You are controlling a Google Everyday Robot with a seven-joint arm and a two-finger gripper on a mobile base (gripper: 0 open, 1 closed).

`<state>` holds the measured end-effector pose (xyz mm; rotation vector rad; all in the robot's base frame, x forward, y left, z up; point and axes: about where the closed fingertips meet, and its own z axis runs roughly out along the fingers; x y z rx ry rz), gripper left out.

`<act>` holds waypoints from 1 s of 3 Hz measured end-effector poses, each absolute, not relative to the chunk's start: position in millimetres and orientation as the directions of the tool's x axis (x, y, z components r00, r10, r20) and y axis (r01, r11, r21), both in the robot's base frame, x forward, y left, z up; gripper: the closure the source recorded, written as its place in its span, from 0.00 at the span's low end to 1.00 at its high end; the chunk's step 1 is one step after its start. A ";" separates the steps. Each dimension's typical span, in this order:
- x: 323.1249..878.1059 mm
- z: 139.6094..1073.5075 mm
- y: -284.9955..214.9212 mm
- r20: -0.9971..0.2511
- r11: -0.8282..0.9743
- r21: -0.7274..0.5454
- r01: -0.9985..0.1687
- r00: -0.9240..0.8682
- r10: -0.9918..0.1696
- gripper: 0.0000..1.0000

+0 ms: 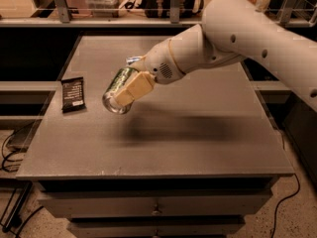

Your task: Move green can near rxbar chocolate

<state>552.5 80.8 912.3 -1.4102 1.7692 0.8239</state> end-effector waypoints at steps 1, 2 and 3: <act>562.7 905.0 116.6 -0.869 0.192 0.055 -0.980 -0.142 -0.473 0.82; 574.9 897.0 144.9 -0.883 0.213 0.052 -0.976 -0.145 -0.446 0.59; 586.2 889.5 167.0 -0.892 0.249 0.047 -0.967 -0.153 -0.426 0.35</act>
Offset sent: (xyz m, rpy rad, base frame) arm 0.0413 0.0949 -0.0248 0.1201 -0.0244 -0.0585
